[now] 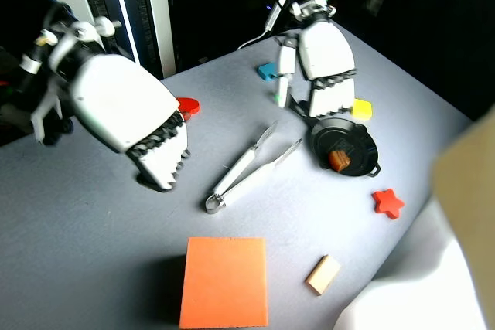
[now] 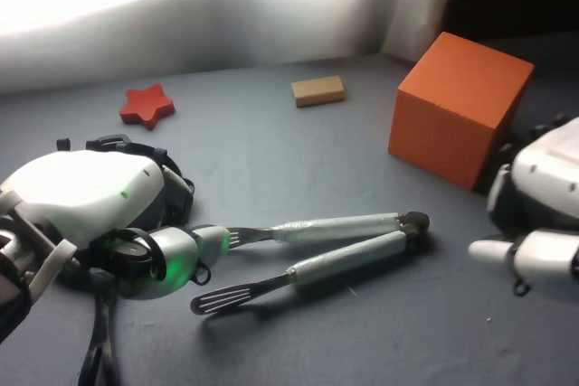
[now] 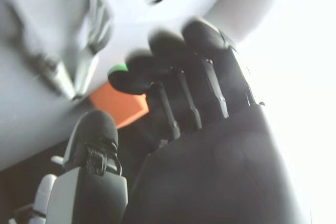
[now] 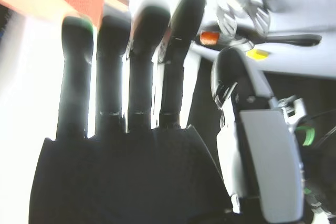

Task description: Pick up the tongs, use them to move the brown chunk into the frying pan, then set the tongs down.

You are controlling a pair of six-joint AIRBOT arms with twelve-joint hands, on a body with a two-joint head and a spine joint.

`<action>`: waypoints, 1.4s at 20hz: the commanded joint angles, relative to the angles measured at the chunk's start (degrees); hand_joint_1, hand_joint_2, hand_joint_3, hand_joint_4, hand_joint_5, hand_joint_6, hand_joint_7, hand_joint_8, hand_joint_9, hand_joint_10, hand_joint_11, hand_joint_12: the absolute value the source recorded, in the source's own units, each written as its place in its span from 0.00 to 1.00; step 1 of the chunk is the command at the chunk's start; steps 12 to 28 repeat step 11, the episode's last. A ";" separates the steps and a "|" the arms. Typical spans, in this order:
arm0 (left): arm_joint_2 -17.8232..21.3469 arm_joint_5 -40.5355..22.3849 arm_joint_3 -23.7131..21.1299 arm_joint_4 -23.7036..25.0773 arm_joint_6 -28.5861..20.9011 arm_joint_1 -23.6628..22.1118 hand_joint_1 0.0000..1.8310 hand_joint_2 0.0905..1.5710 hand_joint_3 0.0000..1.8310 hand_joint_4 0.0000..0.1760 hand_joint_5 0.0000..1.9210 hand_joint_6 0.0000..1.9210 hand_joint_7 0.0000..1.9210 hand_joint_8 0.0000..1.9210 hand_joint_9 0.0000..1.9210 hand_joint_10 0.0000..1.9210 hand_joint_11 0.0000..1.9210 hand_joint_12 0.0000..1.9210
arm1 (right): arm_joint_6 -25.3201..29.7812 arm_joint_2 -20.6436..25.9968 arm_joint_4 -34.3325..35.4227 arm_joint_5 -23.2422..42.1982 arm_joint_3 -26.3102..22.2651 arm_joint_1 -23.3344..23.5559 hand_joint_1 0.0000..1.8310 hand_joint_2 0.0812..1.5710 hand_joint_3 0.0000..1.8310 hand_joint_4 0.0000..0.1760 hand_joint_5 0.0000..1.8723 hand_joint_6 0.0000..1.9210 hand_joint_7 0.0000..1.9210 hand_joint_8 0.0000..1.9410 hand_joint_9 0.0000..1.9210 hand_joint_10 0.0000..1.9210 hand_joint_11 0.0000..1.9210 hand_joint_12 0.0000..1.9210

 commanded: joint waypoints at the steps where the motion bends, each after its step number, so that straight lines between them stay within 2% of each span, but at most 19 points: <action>1: 0.19 -4.04 -0.42 3.17 -0.05 -0.83 0.20 0.89 0.00 0.00 0.45 0.96 0.50 0.98 0.49 1.00 0.44 1.00 | -1.23 0.59 -3.39 -1.12 -0.22 1.20 0.16 0.89 0.01 0.00 0.56 0.98 0.61 0.96 0.59 1.00 0.57 1.00; 3: 0.16 -4.04 -0.87 3.49 -0.04 -1.30 0.21 0.91 0.01 0.00 0.50 0.96 0.56 0.99 0.57 1.00 0.58 1.00 | -4.03 1.25 -3.39 -0.95 -0.22 0.92 0.23 0.90 0.01 0.00 0.58 0.99 0.65 0.95 0.64 1.00 0.62 1.00; 6: 0.16 -3.97 -1.24 3.57 -0.04 -1.97 0.22 0.93 0.01 0.00 0.56 1.00 0.60 1.00 0.62 1.00 0.65 1.00 | -9.10 1.58 -3.41 0.25 -0.01 1.96 0.30 0.92 0.01 0.00 0.58 1.00 0.66 0.97 0.67 1.00 0.65 1.00; 8: 0.16 -3.82 -1.34 3.57 0.01 -2.51 0.24 0.92 0.01 0.00 0.54 0.96 0.59 1.00 0.60 1.00 0.61 1.00 | -8.59 2.24 -4.99 0.32 0.00 2.65 0.32 0.93 0.01 0.00 0.59 1.00 0.68 0.98 0.68 1.00 0.66 1.00; 9: 0.16 -3.63 -1.33 4.05 0.03 -2.70 0.21 0.92 0.01 0.00 0.53 0.95 0.57 1.00 0.59 1.00 0.61 1.00 | -6.72 2.33 -8.49 0.28 0.07 2.63 0.35 0.92 0.01 0.00 0.59 1.00 0.67 0.99 0.68 1.00 0.66 1.00; 11: 0.16 -3.11 -1.26 4.50 0.03 -2.94 0.20 0.94 0.01 0.00 0.51 0.99 0.57 1.00 0.59 1.00 0.62 1.00 | -4.43 2.32 -13.95 0.25 0.33 2.52 0.35 0.92 0.00 0.00 0.59 1.00 0.67 0.99 0.68 1.00 0.66 1.00; 28: 0.16 -3.11 -1.26 4.50 0.03 -2.94 0.20 0.94 0.01 0.00 0.51 0.99 0.57 1.00 0.59 1.00 0.62 1.00 | -4.43 2.32 -13.95 0.25 0.33 2.52 0.35 0.92 0.00 0.00 0.59 1.00 0.67 0.99 0.68 1.00 0.66 1.00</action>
